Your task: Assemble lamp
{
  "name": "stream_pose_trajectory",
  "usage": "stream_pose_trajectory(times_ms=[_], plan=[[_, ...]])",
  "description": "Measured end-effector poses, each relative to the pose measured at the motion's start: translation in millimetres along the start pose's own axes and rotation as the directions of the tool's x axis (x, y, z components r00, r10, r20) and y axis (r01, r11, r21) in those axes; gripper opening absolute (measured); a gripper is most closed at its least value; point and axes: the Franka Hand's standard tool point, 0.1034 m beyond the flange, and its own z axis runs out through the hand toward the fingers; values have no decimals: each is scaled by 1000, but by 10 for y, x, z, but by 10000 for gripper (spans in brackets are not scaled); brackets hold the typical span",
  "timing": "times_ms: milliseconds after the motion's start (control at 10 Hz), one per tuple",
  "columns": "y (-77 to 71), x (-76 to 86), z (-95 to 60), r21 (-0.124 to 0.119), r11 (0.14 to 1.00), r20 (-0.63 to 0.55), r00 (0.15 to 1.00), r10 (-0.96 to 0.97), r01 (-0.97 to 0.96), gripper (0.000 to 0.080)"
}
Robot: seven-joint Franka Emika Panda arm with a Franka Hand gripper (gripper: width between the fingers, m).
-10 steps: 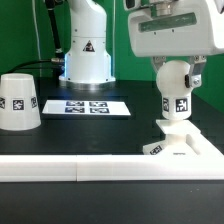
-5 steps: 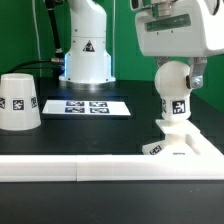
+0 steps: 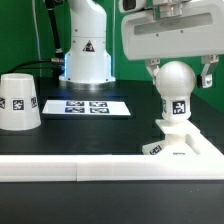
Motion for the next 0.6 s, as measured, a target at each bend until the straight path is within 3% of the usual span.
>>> stream_pose_trajectory(times_ms=[300,600], plan=[[8,11,-1,0,973,0,973,-231,231,699],[23,84,-14,-1,871,-6,871,-491,491,699]])
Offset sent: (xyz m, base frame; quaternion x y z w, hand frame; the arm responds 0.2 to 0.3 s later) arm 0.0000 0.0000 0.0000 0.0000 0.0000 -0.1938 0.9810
